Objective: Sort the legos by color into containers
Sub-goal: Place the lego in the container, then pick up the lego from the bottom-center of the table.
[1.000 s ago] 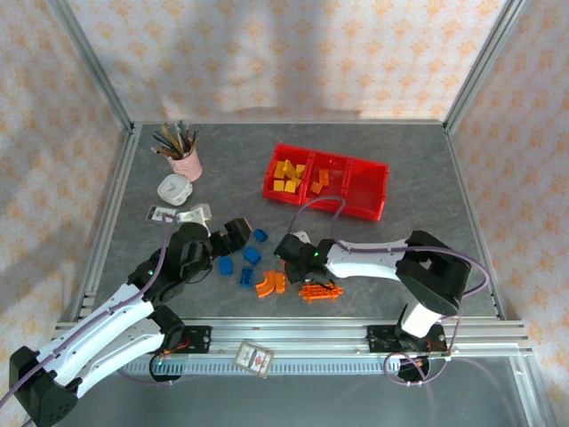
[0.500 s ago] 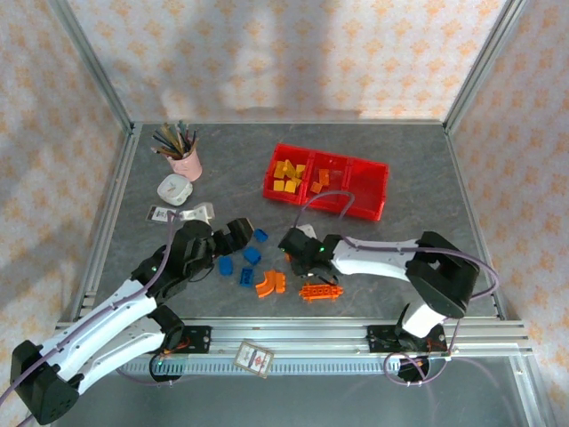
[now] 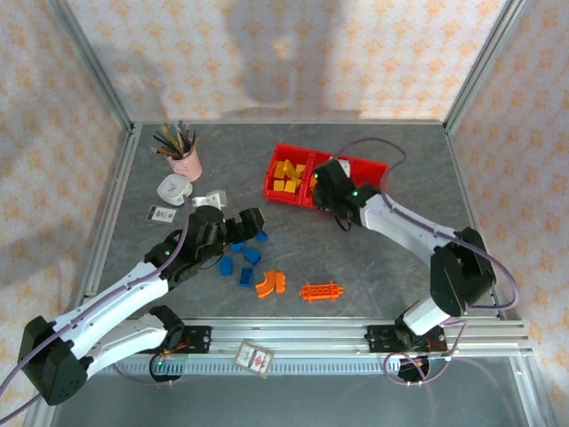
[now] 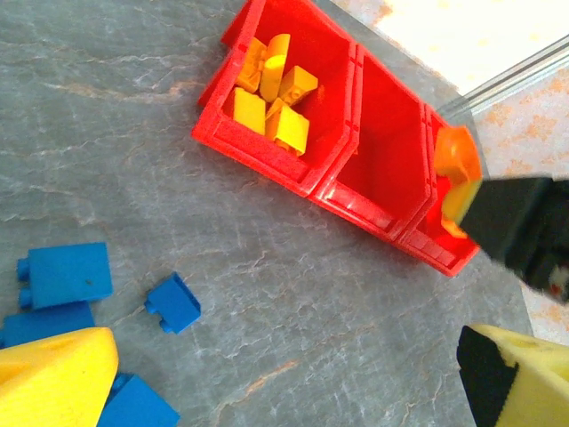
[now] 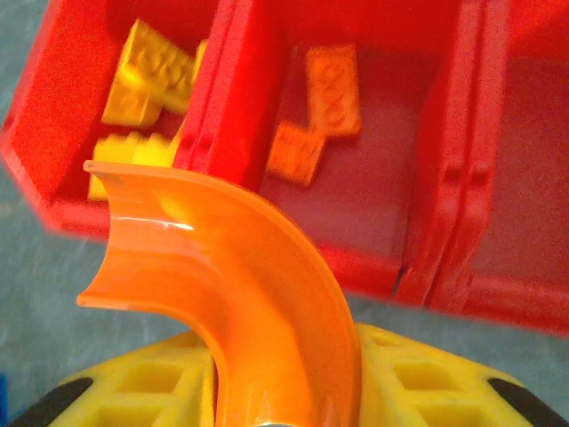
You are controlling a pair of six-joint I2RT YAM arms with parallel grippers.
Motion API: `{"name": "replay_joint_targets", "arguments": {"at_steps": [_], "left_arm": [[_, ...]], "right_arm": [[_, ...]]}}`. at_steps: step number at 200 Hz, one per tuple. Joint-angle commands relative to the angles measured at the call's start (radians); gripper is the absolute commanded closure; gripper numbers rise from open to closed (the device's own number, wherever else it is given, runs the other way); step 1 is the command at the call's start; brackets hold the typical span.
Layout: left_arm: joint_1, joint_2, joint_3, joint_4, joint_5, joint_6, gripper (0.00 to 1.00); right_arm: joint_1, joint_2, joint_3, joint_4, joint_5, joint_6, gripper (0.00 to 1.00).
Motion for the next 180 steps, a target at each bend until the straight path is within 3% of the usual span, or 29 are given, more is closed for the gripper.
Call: {"name": "replay_joint_targets", "arguments": {"at_steps": [1,53,78,118,180], "left_arm": [[0.007,0.045,0.059,0.065,0.019,0.041,0.01],[0.013,0.123,0.092,0.118,0.021,0.050,0.01],[0.015,0.133,0.102,0.123,0.024,0.051,0.01],[0.015,0.121,0.109,0.114,0.027,0.053,0.01],[0.017,0.020,0.049,0.053,0.004,0.038,0.01]], "right_arm": [[-0.052,0.097,0.081,0.017,0.043,-0.041,0.63],[-0.136,0.317,0.276,0.017,0.059,-0.081,0.59],[-0.135,0.348,0.326,-0.001,0.075,-0.097,0.49],[-0.123,0.280,0.293,-0.006,0.061,-0.108,0.43],[0.021,0.114,0.105,0.005,0.028,-0.073,0.36]]}}
